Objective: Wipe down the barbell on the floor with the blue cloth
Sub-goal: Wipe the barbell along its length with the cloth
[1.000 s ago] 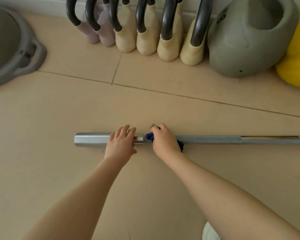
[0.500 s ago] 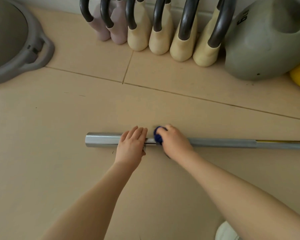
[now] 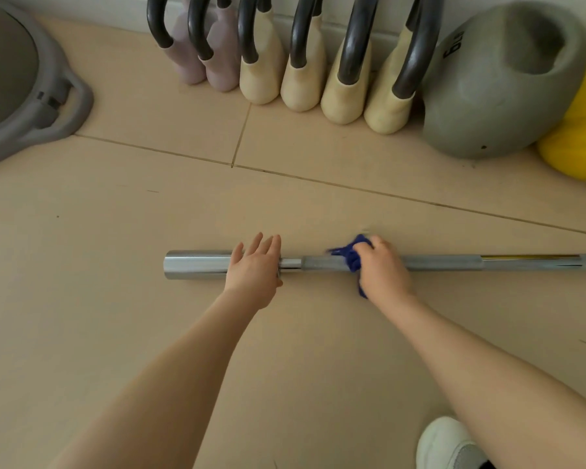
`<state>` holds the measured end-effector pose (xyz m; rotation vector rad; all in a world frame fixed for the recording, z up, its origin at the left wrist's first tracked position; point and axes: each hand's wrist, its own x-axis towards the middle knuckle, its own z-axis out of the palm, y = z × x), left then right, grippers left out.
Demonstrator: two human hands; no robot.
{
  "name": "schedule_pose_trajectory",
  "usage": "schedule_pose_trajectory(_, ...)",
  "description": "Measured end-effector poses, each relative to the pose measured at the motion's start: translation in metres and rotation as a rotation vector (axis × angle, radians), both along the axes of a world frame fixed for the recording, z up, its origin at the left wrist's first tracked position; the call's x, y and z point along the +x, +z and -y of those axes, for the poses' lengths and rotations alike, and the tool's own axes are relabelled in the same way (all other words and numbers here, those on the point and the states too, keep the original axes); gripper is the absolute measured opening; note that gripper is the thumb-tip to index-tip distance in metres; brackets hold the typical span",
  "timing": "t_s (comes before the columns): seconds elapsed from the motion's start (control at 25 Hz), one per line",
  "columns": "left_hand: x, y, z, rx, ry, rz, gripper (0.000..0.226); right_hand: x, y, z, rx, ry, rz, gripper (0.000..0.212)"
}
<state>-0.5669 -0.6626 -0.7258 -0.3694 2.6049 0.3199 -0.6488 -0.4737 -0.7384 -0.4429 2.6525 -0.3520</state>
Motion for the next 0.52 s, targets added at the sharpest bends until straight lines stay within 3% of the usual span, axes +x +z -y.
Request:
schedule_pose_trajectory(0.12,-0.001,0.003,-0.006,-0.011,0.062,-0.119,0.071,-0.004,-0.002,-0.015,0.043,-0.163,-0.063,0.031)
schedule_pose_trajectory(0.28,0.004,-0.005,-0.013,-0.05,-0.079,-0.371,0.052,0.021,-0.005,0.055,-0.192,0.059,-0.011,0.034)
schedule_pose_trajectory(0.4,0.005,-0.004,-0.02,-0.023,-0.047,-0.295,0.05,0.004,0.0,0.043,-0.179,0.158,0.01,0.038)
schedule_pose_trajectory(0.52,0.002,-0.006,-0.024,-0.068,-0.015,-0.283,0.059,-0.019,-0.001,-0.006,0.004,-0.064,-0.105,0.032)
